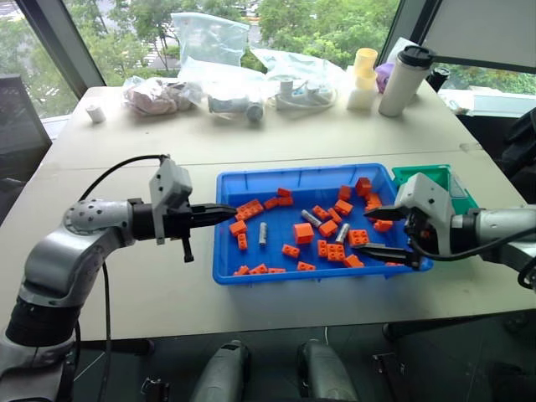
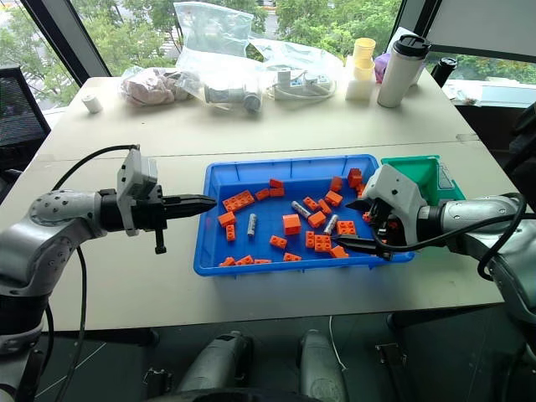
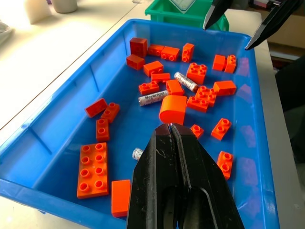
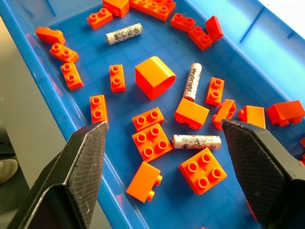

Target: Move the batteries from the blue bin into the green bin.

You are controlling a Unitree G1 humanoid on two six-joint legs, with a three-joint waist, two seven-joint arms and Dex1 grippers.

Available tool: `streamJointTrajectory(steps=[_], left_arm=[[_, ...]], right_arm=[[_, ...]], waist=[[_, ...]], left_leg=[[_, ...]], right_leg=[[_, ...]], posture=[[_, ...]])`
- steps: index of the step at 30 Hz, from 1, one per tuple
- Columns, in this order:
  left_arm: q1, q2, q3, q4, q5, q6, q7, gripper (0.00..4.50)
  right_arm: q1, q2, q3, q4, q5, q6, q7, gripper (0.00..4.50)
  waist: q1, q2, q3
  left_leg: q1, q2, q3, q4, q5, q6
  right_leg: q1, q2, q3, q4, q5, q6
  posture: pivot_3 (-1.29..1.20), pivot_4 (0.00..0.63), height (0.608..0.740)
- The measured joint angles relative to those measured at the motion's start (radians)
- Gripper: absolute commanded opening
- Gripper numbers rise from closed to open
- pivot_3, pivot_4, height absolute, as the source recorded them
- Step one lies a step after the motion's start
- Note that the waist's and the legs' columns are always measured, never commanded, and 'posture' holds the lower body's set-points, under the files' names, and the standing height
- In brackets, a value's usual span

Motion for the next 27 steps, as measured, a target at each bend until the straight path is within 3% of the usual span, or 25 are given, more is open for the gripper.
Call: streamJointTrajectory(steps=[10,27], left_arm=[[-0.005,-0.004,-0.021,0.009,0.021,-0.022,-0.018,0.00],[-0.017,-0.009,-0.021,0.021,0.022,-0.022,-0.018,0.00]], right_arm=[[-0.001,0.000,0.003,-0.002,-0.001,-0.002,-0.001,3.92],[-0.141,0.038,0.184,0.056,-0.063,-0.072,0.025,3.92]], waist=[[0.000,0.000,0.000],[-0.001,0.000,0.000]], left_leg=[[0.000,0.000,0.000,0.000,0.000,0.000],[0.000,0.000,0.000,0.000,0.000,0.000]], right_leg=[[0.000,0.000,0.000,0.000,0.000,0.000],[0.000,0.000,0.000,0.000,0.000,0.000]], posture=[[0.00,0.150,0.740],[0.00,0.150,0.740]])
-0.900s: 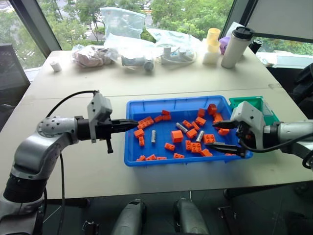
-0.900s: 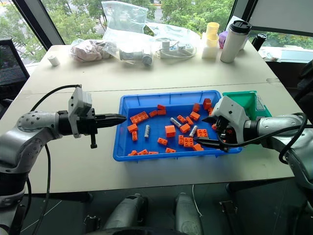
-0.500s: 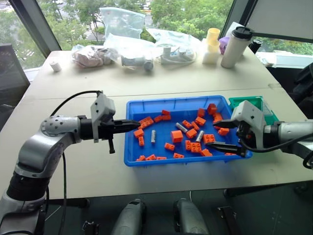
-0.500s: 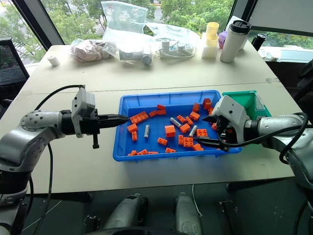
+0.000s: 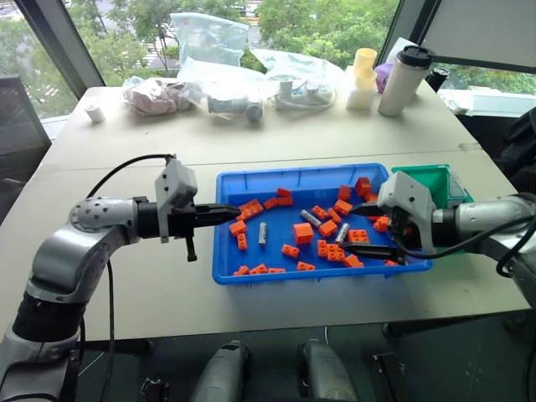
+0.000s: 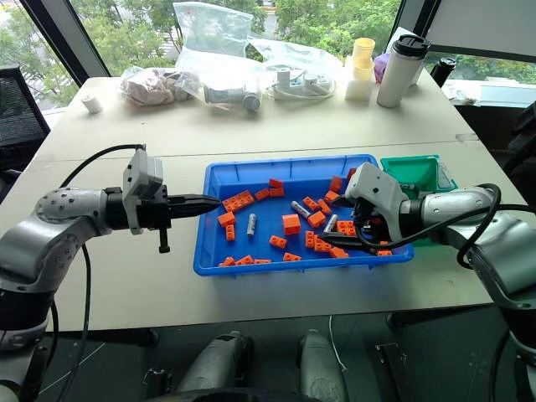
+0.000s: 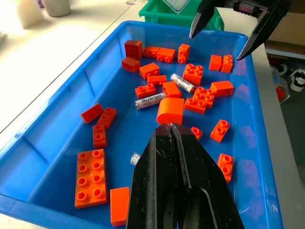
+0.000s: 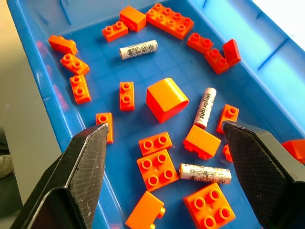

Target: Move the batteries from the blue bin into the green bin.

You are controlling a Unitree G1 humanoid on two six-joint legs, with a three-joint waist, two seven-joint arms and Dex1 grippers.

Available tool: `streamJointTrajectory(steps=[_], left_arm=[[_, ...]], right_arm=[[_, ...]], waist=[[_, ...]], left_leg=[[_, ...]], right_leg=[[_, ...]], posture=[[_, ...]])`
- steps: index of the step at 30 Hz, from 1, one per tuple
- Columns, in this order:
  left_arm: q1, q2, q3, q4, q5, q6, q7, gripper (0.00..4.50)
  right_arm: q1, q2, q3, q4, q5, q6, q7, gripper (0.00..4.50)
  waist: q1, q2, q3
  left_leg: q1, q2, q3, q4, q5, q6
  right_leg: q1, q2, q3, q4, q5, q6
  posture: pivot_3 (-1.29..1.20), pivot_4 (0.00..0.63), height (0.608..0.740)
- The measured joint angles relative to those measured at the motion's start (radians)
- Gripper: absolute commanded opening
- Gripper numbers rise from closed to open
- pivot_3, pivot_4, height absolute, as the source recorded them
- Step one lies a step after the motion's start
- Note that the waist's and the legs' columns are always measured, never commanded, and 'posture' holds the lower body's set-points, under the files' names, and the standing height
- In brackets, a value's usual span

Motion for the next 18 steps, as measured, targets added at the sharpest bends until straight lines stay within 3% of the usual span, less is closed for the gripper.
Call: streamJointTrajectory(steps=[7,12,18], left_arm=[[-0.019,-0.005,0.000,0.011,-0.001,0.005,0.001,0.00],[-0.035,-0.004,0.000,0.014,-0.001,0.015,0.007,0.00],[-0.042,-0.009,0.001,0.009,-0.003,0.037,0.029,0.00]], right_arm=[[-0.179,0.159,0.208,0.096,-0.094,-0.054,0.023,3.92],[-0.359,0.386,0.392,0.309,-0.220,-0.143,0.045,3.92],[-0.419,0.511,0.497,0.520,-0.345,-0.258,0.077,3.92]], waist=[[-0.007,0.000,0.000],[-0.024,-0.001,0.001],[-0.024,-0.001,0.001]], left_leg=[[0.000,0.000,0.000,0.000,0.000,0.000],[0.000,0.000,-0.001,-0.001,0.000,-0.001],[-0.001,-0.001,-0.001,-0.001,0.001,-0.001]], right_leg=[[0.000,0.001,0.000,0.000,0.000,0.000],[-0.002,0.002,0.000,0.001,0.000,0.000],[-0.003,0.001,0.001,0.001,0.001,0.000]], posture=[[0.00,0.150,0.740],[0.00,0.150,0.740],[0.00,0.150,0.740]])
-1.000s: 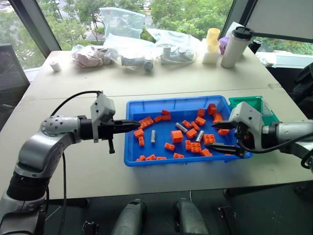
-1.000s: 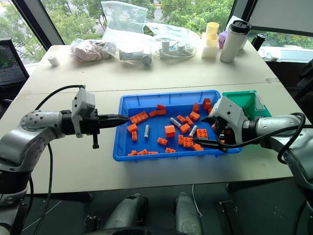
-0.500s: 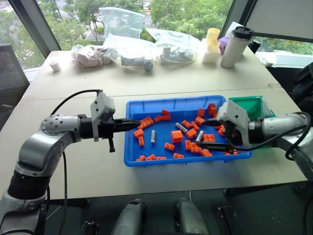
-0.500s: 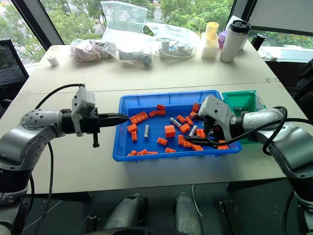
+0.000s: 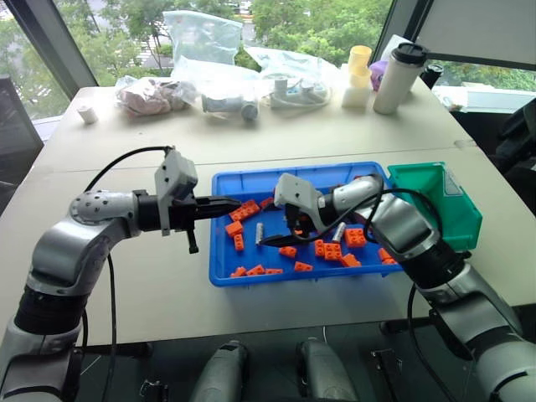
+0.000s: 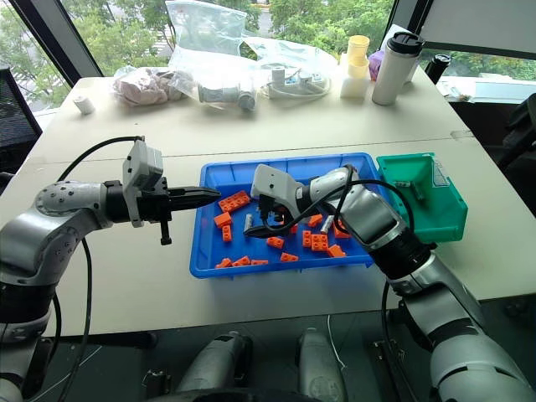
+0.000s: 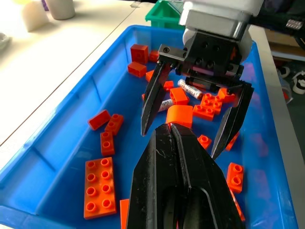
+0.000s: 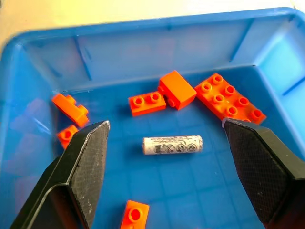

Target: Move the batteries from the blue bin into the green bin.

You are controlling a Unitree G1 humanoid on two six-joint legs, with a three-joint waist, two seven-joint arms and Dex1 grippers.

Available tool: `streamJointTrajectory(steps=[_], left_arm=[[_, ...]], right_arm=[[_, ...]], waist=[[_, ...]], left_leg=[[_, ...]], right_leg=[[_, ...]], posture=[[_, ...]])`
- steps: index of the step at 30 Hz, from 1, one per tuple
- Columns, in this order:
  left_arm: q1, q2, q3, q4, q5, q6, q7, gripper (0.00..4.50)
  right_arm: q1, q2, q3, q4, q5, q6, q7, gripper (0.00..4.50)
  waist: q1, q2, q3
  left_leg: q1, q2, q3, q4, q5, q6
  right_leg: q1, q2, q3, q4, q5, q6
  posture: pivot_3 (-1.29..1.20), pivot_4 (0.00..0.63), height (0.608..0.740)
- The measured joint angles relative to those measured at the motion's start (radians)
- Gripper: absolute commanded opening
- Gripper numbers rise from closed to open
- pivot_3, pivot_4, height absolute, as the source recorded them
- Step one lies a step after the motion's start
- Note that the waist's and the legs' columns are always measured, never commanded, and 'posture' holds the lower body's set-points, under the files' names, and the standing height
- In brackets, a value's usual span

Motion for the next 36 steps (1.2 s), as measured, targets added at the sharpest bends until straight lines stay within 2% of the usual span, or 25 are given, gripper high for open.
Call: streamJointTrajectory(steps=[5,12,20,22,25,32,36], left_arm=[[0.002,-0.003,0.001,-0.022,-0.009,0.017,0.019,0.00],[0.009,-0.005,0.004,-0.047,-0.027,0.031,0.049,0.00],[0.009,-0.007,0.005,-0.047,-0.039,0.036,0.078,0.00],[0.009,-0.009,0.005,-0.047,-0.039,0.036,0.083,0.00],[0.009,-0.013,0.005,-0.047,-0.039,0.036,0.094,0.00],[0.036,-0.034,0.005,-0.089,-0.041,0.036,0.140,0.00],[0.039,-0.040,0.005,-0.112,-0.041,0.039,0.158,0.00]], right_arm=[[-0.014,0.063,0.052,0.131,-0.086,-0.089,0.028,3.92],[-0.031,0.134,0.053,0.247,-0.161,-0.157,0.039,3.92],[-0.041,0.164,0.051,0.307,-0.200,-0.202,0.044,3.92],[-0.041,0.164,0.050,0.307,-0.208,-0.210,0.044,3.35],[-0.041,0.163,0.046,0.307,-0.221,-0.217,0.043,2.21],[-0.017,0.164,-0.019,0.291,-0.218,-0.161,0.029,2.19],[0.005,0.127,-0.085,0.185,-0.198,-0.115,0.010,2.19]], waist=[[-0.002,0.000,0.000],[-0.004,0.000,0.000],[-0.003,0.000,0.000],[-0.003,0.000,0.000],[-0.003,0.000,0.000],[-0.002,0.000,0.000],[-0.001,0.001,0.000]], left_leg=[[0.000,0.000,0.000,-0.001,0.001,-0.001],[0.000,0.000,0.000,-0.001,0.001,-0.001],[0.000,0.000,0.000,-0.001,0.001,-0.001],[0.001,0.000,0.000,-0.001,0.001,-0.001],[0.001,0.000,0.000,-0.001,0.001,-0.001],[0.001,0.000,0.000,-0.001,0.001,-0.002],[0.001,0.000,0.000,-0.001,0.001,-0.002]], right_leg=[[-0.002,0.001,0.000,0.002,0.000,0.000],[-0.002,0.001,0.000,0.002,0.000,0.000],[-0.002,0.001,0.000,0.002,0.000,0.000],[-0.002,0.001,0.000,0.002,0.000,0.000],[-0.002,0.001,0.000,0.003,0.000,0.000],[-0.002,0.001,0.001,0.003,0.000,0.000],[-0.002,0.001,0.001,0.003,0.000,0.000]], posture=[[0.00,0.150,0.740],[0.00,0.150,0.740],[0.00,0.150,0.740],[0.00,0.150,0.740],[0.00,0.150,0.740],[0.00,0.150,0.740],[0.00,0.150,0.740]])
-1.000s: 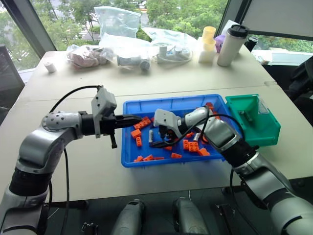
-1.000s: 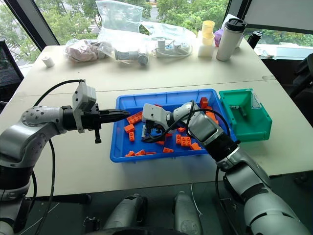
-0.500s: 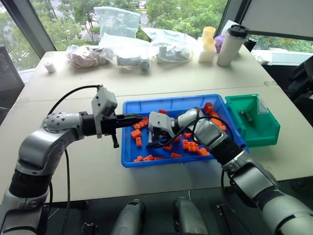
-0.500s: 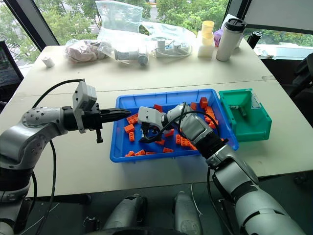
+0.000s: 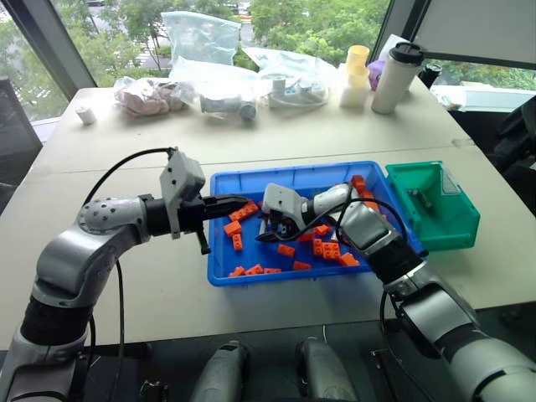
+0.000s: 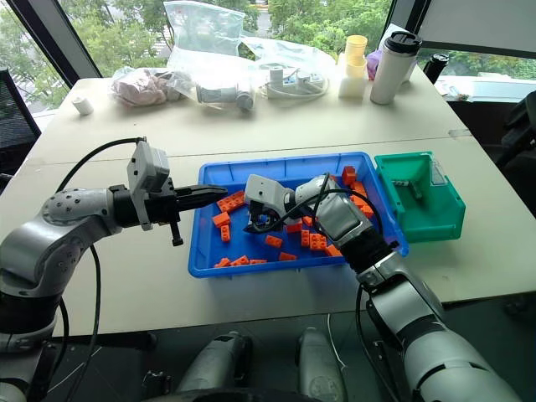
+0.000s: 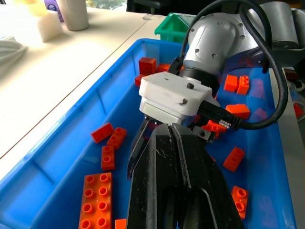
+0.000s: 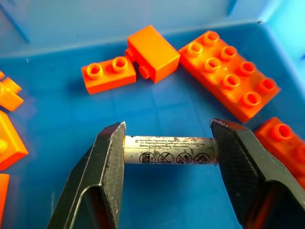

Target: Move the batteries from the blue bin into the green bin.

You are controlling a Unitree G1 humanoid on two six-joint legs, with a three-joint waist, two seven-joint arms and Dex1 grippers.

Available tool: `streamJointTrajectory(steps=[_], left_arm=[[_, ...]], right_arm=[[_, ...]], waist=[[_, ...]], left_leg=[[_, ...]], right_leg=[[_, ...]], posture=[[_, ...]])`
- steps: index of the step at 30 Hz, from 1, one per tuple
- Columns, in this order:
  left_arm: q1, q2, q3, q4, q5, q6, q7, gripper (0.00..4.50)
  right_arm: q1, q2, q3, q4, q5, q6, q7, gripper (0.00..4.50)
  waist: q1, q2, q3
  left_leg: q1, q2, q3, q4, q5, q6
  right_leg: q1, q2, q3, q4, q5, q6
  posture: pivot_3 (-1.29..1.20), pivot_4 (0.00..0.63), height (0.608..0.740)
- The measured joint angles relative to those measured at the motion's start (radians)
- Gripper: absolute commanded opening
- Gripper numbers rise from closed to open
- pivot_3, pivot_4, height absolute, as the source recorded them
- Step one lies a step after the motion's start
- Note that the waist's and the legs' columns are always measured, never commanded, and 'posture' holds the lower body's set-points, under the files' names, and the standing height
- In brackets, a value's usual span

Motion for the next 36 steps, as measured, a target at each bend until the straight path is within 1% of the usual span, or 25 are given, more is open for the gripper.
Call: streamJointTrajectory(steps=[2,5,7,9,11,16,21,22,23,24,25,28,31,34,35,36], left_arm=[[0.004,-0.003,0.000,-0.008,0.000,0.000,0.007,0.00],[0.028,-0.012,-0.003,-0.025,0.000,0.001,0.011,0.00],[0.048,-0.015,-0.007,-0.029,0.000,0.001,0.012,0.00],[0.051,-0.017,-0.009,-0.031,0.000,0.001,0.012,0.00],[0.047,-0.029,-0.014,-0.032,0.000,0.000,0.009,0.00],[0.045,-0.044,-0.034,-0.032,0.002,-0.001,0.004,0.00],[0.041,-0.051,-0.047,-0.027,0.003,-0.004,-0.006,0.00],[0.038,-0.055,-0.048,-0.021,0.003,-0.005,-0.008,0.00],[0.037,-0.056,-0.048,-0.017,0.004,-0.006,-0.010,0.00],[0.036,-0.059,-0.049,-0.015,0.005,-0.007,-0.011,0.00],[0.036,-0.060,-0.049,-0.013,0.007,-0.009,-0.012,0.00],[0.035,-0.062,-0.049,-0.004,0.016,-0.012,-0.014,0.00],[0.033,-0.064,-0.049,0.000,0.022,-0.013,-0.016,0.00],[0.033,-0.065,-0.049,0.000,0.022,-0.013,-0.018,0.00],[0.032,-0.066,-0.049,0.000,0.022,-0.013,-0.018,0.00],[0.030,-0.066,-0.049,0.001,0.022,-0.013,-0.020,0.00]], right_arm=[[0.000,-0.044,-0.063,-0.067,0.010,0.028,-0.018,2.19],[0.012,-0.190,-0.243,-0.193,0.041,0.120,-0.068,2.19],[0.033,-0.293,-0.375,-0.238,0.048,0.163,-0.105,2.19],[0.071,-0.360,-0.464,-0.255,0.047,0.189,-0.146,2.19],[0.126,-0.389,-0.523,-0.249,0.047,0.216,-0.186,2.19],[0.247,-0.459,-0.613,-0.197,0.037,0.257,-0.272,2.19],[0.332,-0.498,-0.663,-0.172,0.038,0.264,-0.317,2.19],[0.349,-0.502,-0.672,-0.169,0.040,0.272,-0.318,3.25],[0.364,-0.506,-0.677,-0.168,0.046,0.278,-0.317,3.66],[0.381,-0.515,-0.679,-0.168,0.051,0.281,-0.315,4.18],[0.394,-0.521,-0.681,-0.168,0.056,0.283,-0.312,4.43],[0.424,-0.529,-0.682,-0.173,0.070,0.289,-0.297,4.43],[0.416,-0.549,-0.682,-0.180,0.080,0.291,-0.296,4.43],[0.355,-0.560,-0.680,-0.257,0.118,0.310,-0.281,4.43],[0.324,-0.548,-0.673,-0.305,0.144,0.334,-0.273,4.43],[0.284,-0.513,-0.647,-0.378,0.179,0.365,-0.263,4.43]], waist=[[0.002,0.000,0.000],[0.013,0.001,0.001],[0.020,0.001,0.001],[0.022,0.001,0.001],[0.018,0.001,0.001],[0.018,0.001,0.001],[0.018,0.001,0.001],[0.019,0.001,0.001],[0.019,0.001,0.001],[0.019,0.001,0.001],[0.019,0.001,0.001],[0.017,0.001,0.001],[0.018,0.002,0.001],[0.012,0.002,0.001],[0.008,0.002,0.001],[0.000,0.002,0.001]], left_leg=[[0.000,0.000,0.000,0.000,0.000,0.000],[-0.001,-0.001,0.000,0.000,0.000,0.000],[-0.001,-0.001,0.000,0.000,-0.001,0.001],[-0.001,0.000,0.000,0.000,-0.001,0.001],[0.000,0.001,0.002,0.000,-0.001,0.001],[0.000,0.001,0.005,0.000,0.000,0.001],[0.000,0.001,0.006,0.000,-0.001,0.001],[0.000,0.001,0.006,0.000,-0.001,0.001],[0.000,0.001,0.006,0.000,-0.001,0.001],[0.000,0.001,0.006,0.000,-0.001,0.002],[0.000,0.001,0.006,0.000,-0.001,0.002],[0.000,0.001,0.007,0.000,-0.001,0.002],[0.001,0.001,0.007,0.000,-0.001,0.002],[0.001,0.001,0.007,0.000,-0.001,0.002],[0.001,0.002,0.007,0.000,-0.001,0.002],[0.001,0.003,0.007,0.000,-0.001,0.002]], right_leg=[[0.000,0.000,0.000,0.000,0.000,0.000],[0.000,-0.001,0.000,-0.001,0.000,0.000],[0.001,-0.001,0.000,-0.002,0.000,0.000],[0.001,-0.001,0.000,-0.002,0.000,0.000],[0.001,-0.001,0.001,-0.002,0.000,0.000],[0.001,-0.001,0.003,-0.002,0.000,0.000],[0.001,-0.001,0.003,-0.002,0.000,0.000],[0.001,-0.001,0.003,-0.002,0.000,0.000],[0.001,0.000,0.003,-0.002,0.000,0.000],[0.001,-0.001,0.003,-0.002,0.000,0.000],[0.001,0.000,0.003,-0.002,0.000,0.000],[0.001,0.000,0.004,-0.002,0.000,0.000],[0.001,0.000,0.004,-0.002,0.000,0.000],[0.001,0.000,0.004,-0.002,0.000,0.000],[0.001,0.000,0.004,-0.002,0.000,0.000],[0.002,0.001,0.004,-0.002,0.000,0.000]], posture=[[0.00,0.150,0.740],[0.00,0.150,0.740],[0.00,0.150,0.740],[0.00,0.150,0.740],[0.00,0.150,0.740],[0.00,0.150,0.740],[0.00,0.150,0.740],[0.00,0.150,0.740],[0.00,0.150,0.740],[0.00,0.150,0.740],[0.00,0.150,0.740],[0.00,0.150,0.740],[0.00,0.150,0.740],[0.00,0.150,0.740],[0.00,0.150,0.740],[0.00,0.150,0.740]])
